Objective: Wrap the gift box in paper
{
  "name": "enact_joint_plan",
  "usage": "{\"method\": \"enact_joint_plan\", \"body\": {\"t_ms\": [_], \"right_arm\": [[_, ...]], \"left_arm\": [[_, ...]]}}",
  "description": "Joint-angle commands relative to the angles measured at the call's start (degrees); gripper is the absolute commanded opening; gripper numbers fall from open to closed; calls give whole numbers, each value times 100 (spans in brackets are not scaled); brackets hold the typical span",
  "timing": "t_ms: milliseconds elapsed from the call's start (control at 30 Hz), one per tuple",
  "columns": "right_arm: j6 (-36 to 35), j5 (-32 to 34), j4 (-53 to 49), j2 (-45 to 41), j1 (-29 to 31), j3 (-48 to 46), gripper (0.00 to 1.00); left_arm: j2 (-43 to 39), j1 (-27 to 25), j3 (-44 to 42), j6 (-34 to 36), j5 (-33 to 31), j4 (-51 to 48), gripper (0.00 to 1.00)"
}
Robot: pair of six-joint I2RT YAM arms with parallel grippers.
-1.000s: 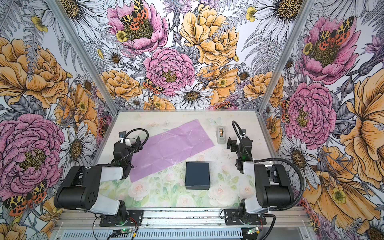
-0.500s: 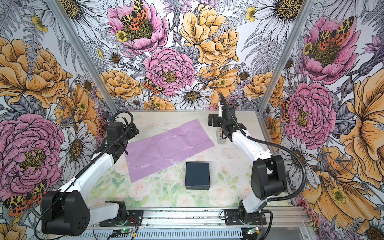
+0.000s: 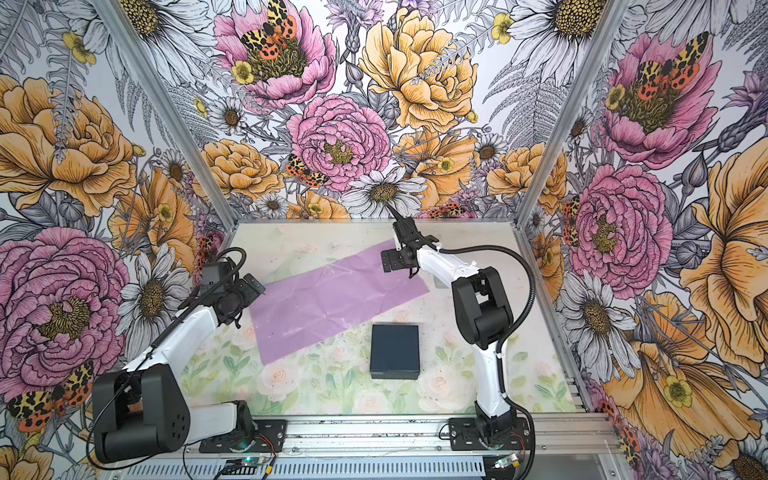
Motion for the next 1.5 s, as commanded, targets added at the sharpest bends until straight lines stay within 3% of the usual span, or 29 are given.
{"method": "enact_joint_plan", "body": {"t_ms": [0, 867, 1200, 1467], "right_arm": [[209, 305, -423, 199, -46, 215, 98], [842, -235, -483, 20, -206, -1210, 95], [1687, -421, 28, -716, -157, -2308, 91], [2316, -163, 380, -1830, -135, -3457, 92]], "left_arm": [[7, 98, -193, -55, 243, 136, 94], [1497, 190, -63, 20, 720, 633, 90], [2498, -101, 770, 155, 874, 670, 89], [3481, -446, 1844, 316, 952, 581, 89]]}}
